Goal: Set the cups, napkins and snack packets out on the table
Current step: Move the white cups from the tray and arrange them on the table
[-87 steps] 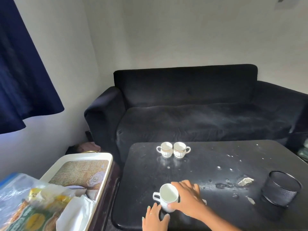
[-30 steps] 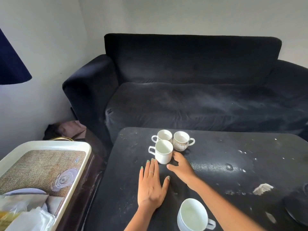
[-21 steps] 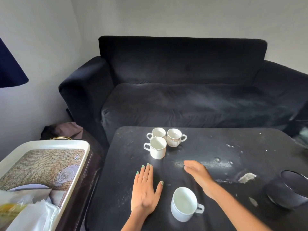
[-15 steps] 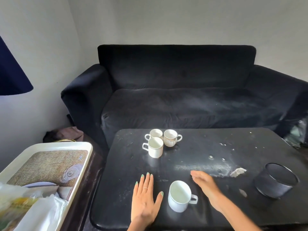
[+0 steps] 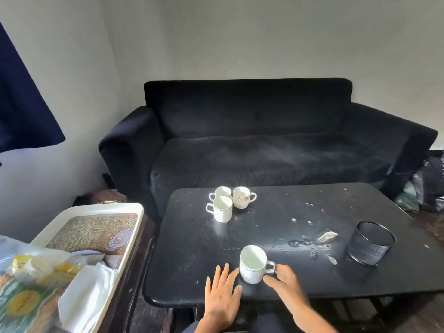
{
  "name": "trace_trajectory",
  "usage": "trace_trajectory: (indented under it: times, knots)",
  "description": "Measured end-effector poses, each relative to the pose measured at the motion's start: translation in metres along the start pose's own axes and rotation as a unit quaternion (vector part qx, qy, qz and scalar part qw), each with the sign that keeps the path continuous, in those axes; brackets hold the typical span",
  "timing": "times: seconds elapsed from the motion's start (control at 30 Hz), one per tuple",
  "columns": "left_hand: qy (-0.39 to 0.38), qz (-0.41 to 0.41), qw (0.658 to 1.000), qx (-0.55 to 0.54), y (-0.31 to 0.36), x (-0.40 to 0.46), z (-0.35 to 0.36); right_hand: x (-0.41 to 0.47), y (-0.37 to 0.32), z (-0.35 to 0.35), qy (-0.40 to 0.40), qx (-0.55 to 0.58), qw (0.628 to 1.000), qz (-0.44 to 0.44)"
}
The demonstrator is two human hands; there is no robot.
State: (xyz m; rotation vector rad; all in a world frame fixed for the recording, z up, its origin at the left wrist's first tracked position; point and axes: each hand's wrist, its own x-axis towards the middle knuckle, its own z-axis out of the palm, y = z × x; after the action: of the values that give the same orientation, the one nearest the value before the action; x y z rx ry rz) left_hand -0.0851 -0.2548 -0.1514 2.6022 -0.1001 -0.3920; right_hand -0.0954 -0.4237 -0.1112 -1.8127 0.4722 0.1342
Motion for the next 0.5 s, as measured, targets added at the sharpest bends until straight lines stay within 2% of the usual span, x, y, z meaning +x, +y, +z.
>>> trace_trajectory:
  times: [0.13,0.23,0.5]
  knots:
    - [-0.003,0.005,1.0,0.01,0.001,-0.004,0.0,-0.006,-0.003,0.019,0.02,-0.041,0.999,0.006]
    - [0.004,0.008,1.0,0.021,0.0,-0.005,0.0,-0.005,-0.003,0.033,0.067,-0.079,0.995,-0.012]
    - [0.056,0.024,0.998,0.034,0.003,-0.002,0.002,0.002,-0.004,0.061,0.193,-0.084,0.975,-0.068]
